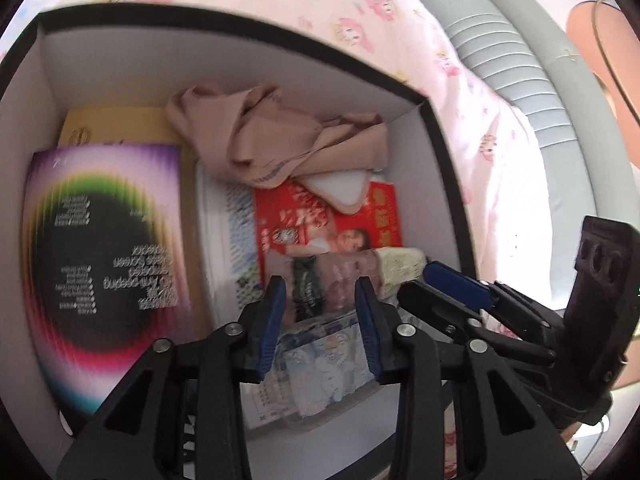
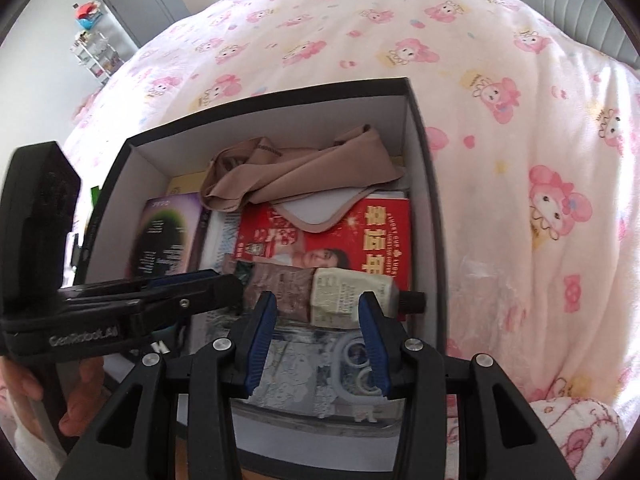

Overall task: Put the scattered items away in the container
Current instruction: 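Lower the tube into the box and open the left gripper, then move the left gripper back to the wooden comb and grasp it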

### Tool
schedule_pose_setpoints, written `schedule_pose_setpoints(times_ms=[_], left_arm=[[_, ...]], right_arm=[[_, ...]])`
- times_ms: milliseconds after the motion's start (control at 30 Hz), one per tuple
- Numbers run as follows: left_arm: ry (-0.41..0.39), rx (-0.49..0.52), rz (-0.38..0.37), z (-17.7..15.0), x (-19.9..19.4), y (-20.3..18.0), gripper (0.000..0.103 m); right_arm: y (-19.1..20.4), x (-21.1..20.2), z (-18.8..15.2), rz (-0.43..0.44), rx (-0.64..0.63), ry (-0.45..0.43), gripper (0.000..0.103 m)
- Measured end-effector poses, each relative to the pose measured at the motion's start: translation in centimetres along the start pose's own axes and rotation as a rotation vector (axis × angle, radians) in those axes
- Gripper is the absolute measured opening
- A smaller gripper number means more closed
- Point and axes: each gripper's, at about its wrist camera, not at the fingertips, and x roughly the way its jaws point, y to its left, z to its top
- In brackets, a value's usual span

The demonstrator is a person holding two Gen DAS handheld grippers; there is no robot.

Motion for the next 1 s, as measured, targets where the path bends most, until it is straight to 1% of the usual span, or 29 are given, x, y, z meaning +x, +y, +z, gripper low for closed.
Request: schedule_pose_setpoints(times_ms=[33, 67, 167, 200, 267, 300, 400, 467, 567, 600, 633, 733, 767, 800, 900, 1000], left_arm=[[-0.004, -0.011, -0.021, 0.2, 0.0, 0.0, 0.035], [-0.01, -0.017, -0.026, 0.1, -0.3, 0.2, 0.035], [-0.049, 0.013, 0.029, -0.3, -1.3, 0.2, 0.035], [-0.063, 0.028, 0.04, 0.0, -1.6, -0.3, 0.035], [-0.098, 0.068, 0.047, -0.6, -2.8, -1.2, 0.036], [-0.118, 0.089, 0.06, -0.9, -3.5, -1.6, 0.039], [-0.186, 0.149, 0.117, -2.2, -5.8, -3.0, 0.042], [-0.217, 0.166, 0.116, -2.7, -6.7, -4.5, 0.043], [-0.251, 0.182, 0.105, -4.0, -8.9, -5.5, 0.045], [-0.262, 0.186, 0.111, -4.0, -8.8, -6.4, 0.045], [-0.275, 0.19, 0.117, -3.5, -7.9, -7.4, 0.046], [-0.306, 0.185, 0.129, -5.1, -10.1, -7.1, 0.046], [-0.316, 0.181, 0.134, -5.0, -10.0, -7.5, 0.046], [-0.326, 0.174, 0.142, -5.4, -11.2, -7.4, 0.046], [-0.37, 0.135, 0.186, -6.6, -14.0, -5.9, 0.046], [-0.425, 0.055, 0.229, -8.1, -17.5, -2.3, 0.05]], right_arm=[[-0.1, -0.1, 0.0, -0.012, -0.001, -0.005, 0.039], [-0.1, -0.1, 0.0, -0.027, -0.004, -0.005, 0.039], [0.0, 0.2, 0.2, -0.062, -0.025, -0.003, 0.039], [0.2, 0.4, 0.3, -0.074, -0.03, 0.003, 0.039], [0.4, 0.6, 0.5, -0.078, -0.03, 0.01, 0.039], [0.6, 0.3, 0.5, -0.075, -0.03, 0.003, 0.039], [1.3, -1.2, 0.5, -0.085, -0.039, -0.034, 0.041], [1.8, -2.4, 0.4, -0.081, -0.046, -0.062, 0.044], [2.8, -4.5, 0.1, -0.074, -0.055, -0.101, 0.045], [3.2, -5.1, -0.1, -0.068, -0.059, -0.114, 0.045], [3.8, -5.9, -0.1, -0.062, -0.066, -0.127, 0.045], [5.9, -7.5, -0.4, -0.044, -0.106, -0.158, 0.045], [6.7, -7.9, -0.4, -0.033, -0.126, -0.165, 0.045], [7.7, -8.2, -0.5, -0.017, -0.15, -0.169, 0.045], [11.2, -8.2, -0.2, 0.046, -0.235, -0.161, 0.045], [15.6, -7.2, 0.3, 0.129, -0.317, -0.141, 0.045]])
